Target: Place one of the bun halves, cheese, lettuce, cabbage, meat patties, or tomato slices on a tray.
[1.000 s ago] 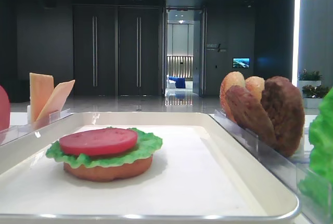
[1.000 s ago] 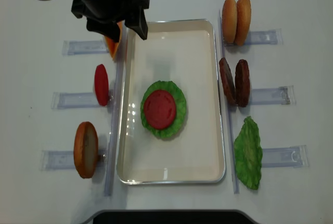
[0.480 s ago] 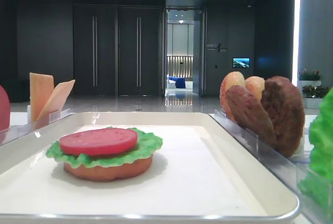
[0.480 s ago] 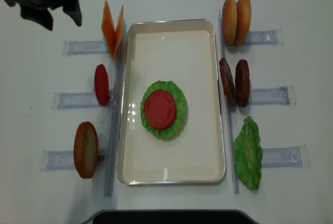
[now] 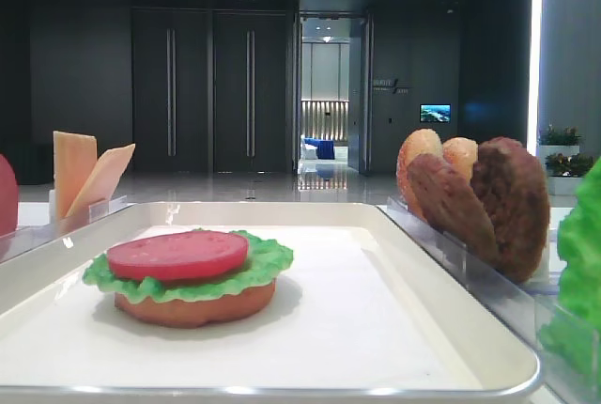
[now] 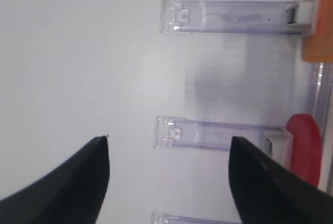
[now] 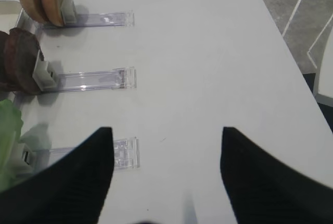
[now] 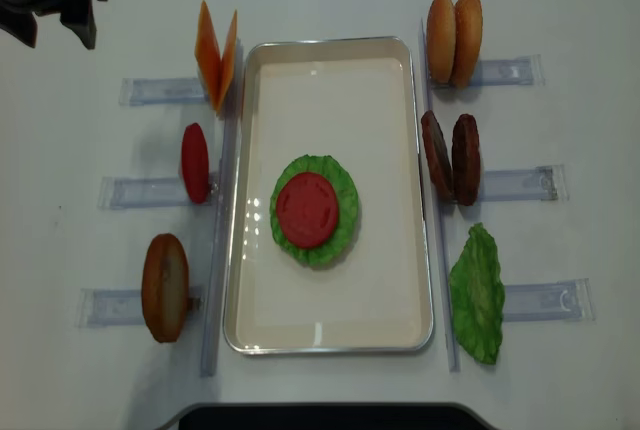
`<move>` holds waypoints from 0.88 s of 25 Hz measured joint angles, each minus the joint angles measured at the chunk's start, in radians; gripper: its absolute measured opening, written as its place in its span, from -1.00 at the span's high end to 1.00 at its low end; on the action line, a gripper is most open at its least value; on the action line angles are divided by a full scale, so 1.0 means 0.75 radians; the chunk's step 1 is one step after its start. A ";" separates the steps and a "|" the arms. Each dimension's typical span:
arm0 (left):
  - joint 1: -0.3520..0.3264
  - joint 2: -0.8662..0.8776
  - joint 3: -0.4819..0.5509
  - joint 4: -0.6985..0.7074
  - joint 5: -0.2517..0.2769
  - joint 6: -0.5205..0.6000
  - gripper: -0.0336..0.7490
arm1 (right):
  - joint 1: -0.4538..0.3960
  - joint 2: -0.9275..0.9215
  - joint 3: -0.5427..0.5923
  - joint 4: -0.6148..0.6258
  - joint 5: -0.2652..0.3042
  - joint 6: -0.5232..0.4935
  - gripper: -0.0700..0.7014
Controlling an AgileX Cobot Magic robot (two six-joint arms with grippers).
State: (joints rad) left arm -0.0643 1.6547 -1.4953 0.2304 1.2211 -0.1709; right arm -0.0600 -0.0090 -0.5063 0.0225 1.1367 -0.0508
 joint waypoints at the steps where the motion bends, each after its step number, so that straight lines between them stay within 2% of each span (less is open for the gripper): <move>1: 0.011 -0.002 0.008 -0.033 0.000 0.016 -0.48 | 0.000 0.000 0.000 0.000 0.000 0.000 -0.29; 5: 0.061 -0.126 0.178 -0.071 -0.001 0.039 -0.48 | 0.000 0.000 0.000 0.000 0.000 0.000 -0.29; 8: 0.070 -0.360 0.428 -0.071 -0.024 0.033 -0.45 | 0.000 0.000 0.000 0.000 0.000 0.000 -0.29; 13: 0.070 -0.777 0.893 -0.119 -0.123 0.012 -0.39 | 0.000 0.000 0.000 0.000 0.000 0.000 -0.29; 16: 0.070 -0.991 1.110 -0.136 -0.169 0.016 -0.38 | 0.000 0.000 0.000 0.000 0.000 0.000 -0.29; 20: 0.070 -1.269 1.303 -0.143 -0.211 0.051 -0.38 | 0.000 0.000 0.000 0.000 0.000 0.000 -0.29; 22: 0.070 -1.386 1.341 -0.154 -0.205 0.084 -0.38 | 0.000 0.000 0.000 0.000 0.000 0.000 -0.29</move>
State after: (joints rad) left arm -0.0115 0.6153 -0.4895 0.1148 1.0675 -0.1078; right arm -0.0600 -0.0090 -0.5063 0.0225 1.1367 -0.0508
